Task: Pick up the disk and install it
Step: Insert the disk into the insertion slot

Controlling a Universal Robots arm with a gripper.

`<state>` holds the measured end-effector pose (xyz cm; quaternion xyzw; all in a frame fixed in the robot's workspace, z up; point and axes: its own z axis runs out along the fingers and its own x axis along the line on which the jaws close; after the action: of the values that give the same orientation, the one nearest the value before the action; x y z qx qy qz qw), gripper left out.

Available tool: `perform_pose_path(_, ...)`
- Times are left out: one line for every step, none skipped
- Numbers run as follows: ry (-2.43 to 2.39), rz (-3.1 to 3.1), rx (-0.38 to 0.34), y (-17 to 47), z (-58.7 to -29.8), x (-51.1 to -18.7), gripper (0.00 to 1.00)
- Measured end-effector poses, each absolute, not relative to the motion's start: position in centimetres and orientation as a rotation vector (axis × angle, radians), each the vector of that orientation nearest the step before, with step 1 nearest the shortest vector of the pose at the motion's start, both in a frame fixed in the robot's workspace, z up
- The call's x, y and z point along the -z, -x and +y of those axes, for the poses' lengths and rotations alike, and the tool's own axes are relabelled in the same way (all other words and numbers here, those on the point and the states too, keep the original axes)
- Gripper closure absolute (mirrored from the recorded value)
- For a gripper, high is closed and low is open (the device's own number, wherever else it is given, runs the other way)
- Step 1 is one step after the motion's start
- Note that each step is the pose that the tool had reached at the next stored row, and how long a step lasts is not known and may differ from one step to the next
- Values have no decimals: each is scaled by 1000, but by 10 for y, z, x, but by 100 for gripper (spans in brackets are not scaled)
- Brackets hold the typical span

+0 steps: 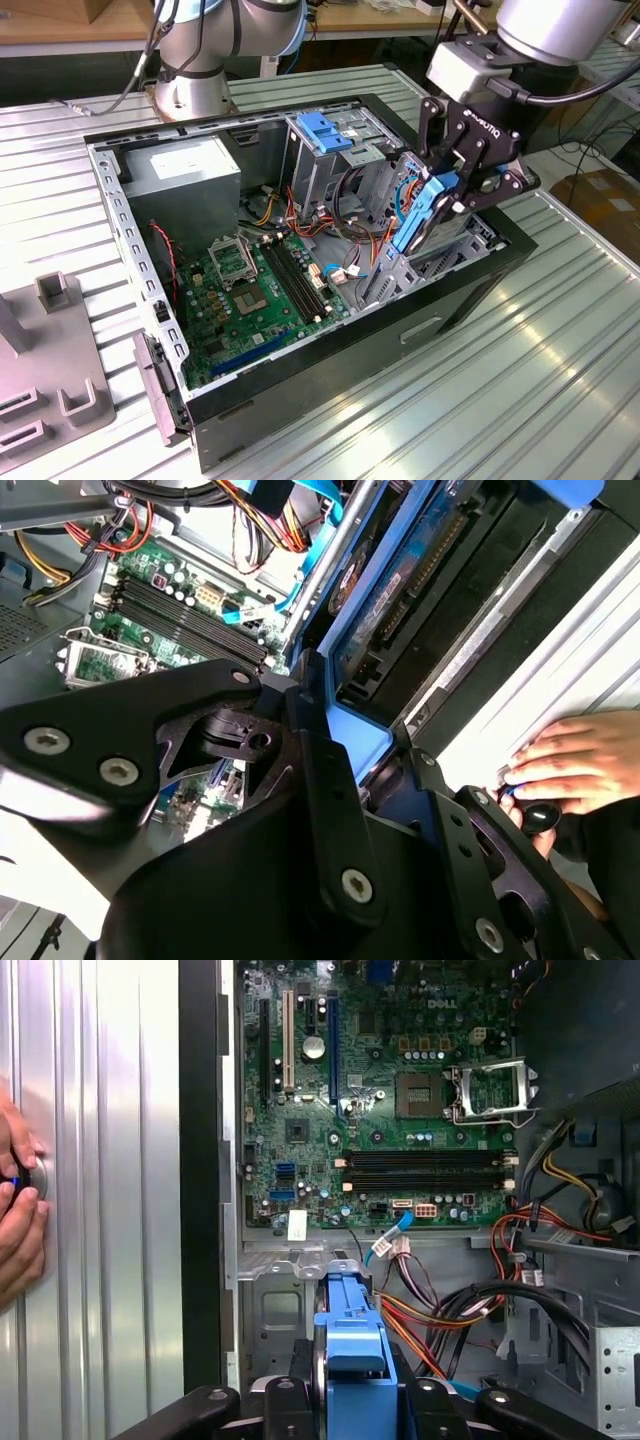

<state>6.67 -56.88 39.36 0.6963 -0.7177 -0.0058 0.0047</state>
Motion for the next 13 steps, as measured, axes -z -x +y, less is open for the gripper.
perform_pose_path(-2181, -2248, 18, -67, -569, -392, 63)
perform_pose_path(-2181, -2248, 18, -67, -569, -391, 63)
perform_pose_path(-2181, -2248, 18, -67, -569, -390, 63)
perform_pose_path(-2181, -2248, 18, -67, -569, -389, 63)
perform_pose_path(-2181, -2248, 18, -67, -569, -388, 63)
perform_pose_path(-2181, -2248, 18, -67, -569, -387, 63)
perform_pose_path(-2181, -2248, 18, -67, -569, -385, 63)
perform_pose_path(-2181, -2248, 18, -67, -569, -384, 63)
perform_pose_path(-2181, -2248, 18, -67, -570, -381, 63)
perform_pose_path(-2181, -2248, 18, -67, -570, -379, 63)
perform_pose_path(-2181, -2248, 18, -67, -570, -378, 63)
perform_pose_path(-2181, -2248, 18, -67, -570, -377, 63)
perform_pose_path(-2181, -2248, 18, -67, -570, -376, 63)
